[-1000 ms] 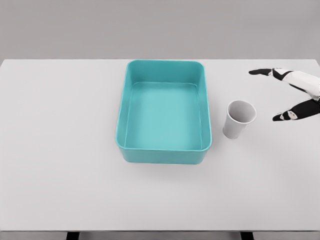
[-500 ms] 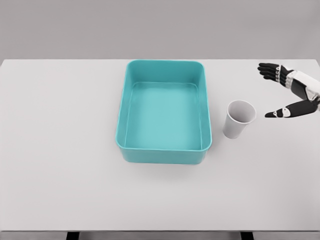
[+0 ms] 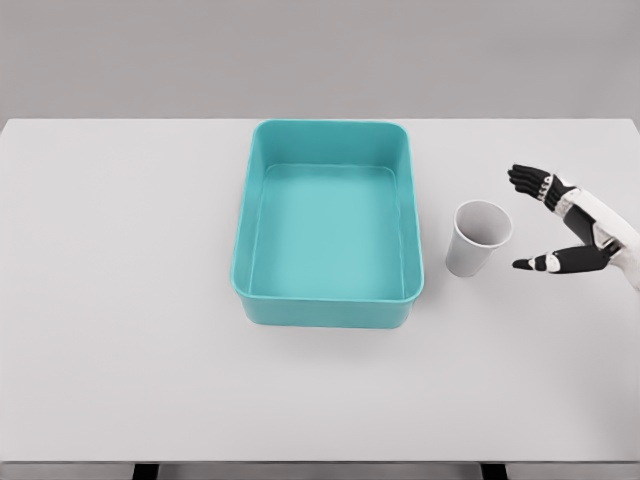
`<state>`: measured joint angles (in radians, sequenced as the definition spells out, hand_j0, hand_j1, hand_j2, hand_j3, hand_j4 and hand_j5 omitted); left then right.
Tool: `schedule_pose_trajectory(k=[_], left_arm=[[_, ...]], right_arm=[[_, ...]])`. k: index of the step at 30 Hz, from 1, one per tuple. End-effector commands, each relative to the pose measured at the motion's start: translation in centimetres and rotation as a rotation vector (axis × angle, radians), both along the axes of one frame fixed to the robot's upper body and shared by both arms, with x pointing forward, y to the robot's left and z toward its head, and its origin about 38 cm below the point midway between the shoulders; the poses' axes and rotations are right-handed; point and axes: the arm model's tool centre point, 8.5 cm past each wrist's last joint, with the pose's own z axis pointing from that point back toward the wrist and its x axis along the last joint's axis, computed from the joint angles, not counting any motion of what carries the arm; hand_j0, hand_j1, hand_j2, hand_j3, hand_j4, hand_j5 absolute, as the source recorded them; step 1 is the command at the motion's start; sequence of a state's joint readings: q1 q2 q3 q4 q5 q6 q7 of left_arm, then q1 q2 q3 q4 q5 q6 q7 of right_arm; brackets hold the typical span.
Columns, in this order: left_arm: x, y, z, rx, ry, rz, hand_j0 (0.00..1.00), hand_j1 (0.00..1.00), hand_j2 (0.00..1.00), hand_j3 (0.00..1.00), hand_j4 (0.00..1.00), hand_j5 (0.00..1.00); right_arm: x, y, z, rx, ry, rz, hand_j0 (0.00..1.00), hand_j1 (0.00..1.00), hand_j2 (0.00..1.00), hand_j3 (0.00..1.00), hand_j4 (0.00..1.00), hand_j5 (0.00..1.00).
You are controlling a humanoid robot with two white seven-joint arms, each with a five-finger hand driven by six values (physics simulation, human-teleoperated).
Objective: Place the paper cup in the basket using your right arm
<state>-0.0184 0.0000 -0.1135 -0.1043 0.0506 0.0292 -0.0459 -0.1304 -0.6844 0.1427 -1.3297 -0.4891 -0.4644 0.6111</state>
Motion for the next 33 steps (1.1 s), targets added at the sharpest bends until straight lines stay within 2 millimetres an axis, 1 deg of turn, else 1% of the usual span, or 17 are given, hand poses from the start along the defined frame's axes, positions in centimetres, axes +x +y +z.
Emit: schedule_pose_trajectory(k=[1,4,5,12,15,22,24,28,29,33], left_arm=[[0.0,0.0,0.0,0.000,0.000,0.001,1.00,1.00,1.00,1.00,1.00,1.00],[0.0,0.0,0.0,0.000,0.000,0.000,1.00,1.00,1.00,1.00,1.00,1.00],[0.0,0.0,0.0,0.000,0.000,0.001,1.00,1.00,1.00,1.00,1.00,1.00],[0.0,0.0,0.0,0.000,0.000,0.000,1.00,1.00,1.00,1.00,1.00,1.00],[0.0,0.0,0.0,0.000,0.000,0.001,1.00,1.00,1.00,1.00,1.00,1.00],[0.0,0.0,0.0,0.000,0.000,0.000,1.00,1.00,1.00,1.00,1.00,1.00],[0.0,0.0,0.0,0.000,0.000,0.000,1.00,1.00,1.00,1.00,1.00,1.00],[0.0,0.0,0.0,0.000,0.000,0.001,1.00,1.00,1.00,1.00,1.00,1.00],[0.0,0.0,0.0,0.000,0.000,0.000,1.00,1.00,1.00,1.00,1.00,1.00],[0.0,0.0,0.0,0.000,0.000,0.000,1.00,1.00,1.00,1.00,1.00,1.00]], right_arm=[[0.0,0.5,-1.0,0.047,0.001,-0.013,1.00,1.00,1.00,1.00,1.00,1.00],[0.0,1.3,-3.3,0.108,0.039,-0.042,1.00,1.00,1.00,1.00,1.00,1.00],[0.1,1.5,-3.6,0.120,0.044,-0.046,1.00,1.00,1.00,1.00,1.00,1.00],[-0.5,0.5,-5.6,0.171,0.100,-0.097,1.00,1.00,1.00,1.00,1.00,1.00],[-0.5,0.3,-5.8,0.187,0.107,-0.106,1.00,1.00,1.00,1.00,1.00,1.00],[-0.5,1.3,-7.1,0.219,0.134,-0.111,1.00,1.00,1.00,1.00,1.00,1.00],[-0.6,2.1,-7.7,0.238,0.144,-0.106,1.00,1.00,1.00,1.00,1.00,1.00],[-0.5,2.3,-7.8,0.243,0.149,-0.106,1.00,1.00,1.00,1.00,1.00,1.00],[-0.5,2.7,-8.0,0.254,0.151,-0.102,1.00,1.00,1.00,1.00,1.00,1.00],[-0.6,3.4,-8.3,0.257,0.160,-0.089,1.00,1.00,1.00,1.00,1.00,1.00]])
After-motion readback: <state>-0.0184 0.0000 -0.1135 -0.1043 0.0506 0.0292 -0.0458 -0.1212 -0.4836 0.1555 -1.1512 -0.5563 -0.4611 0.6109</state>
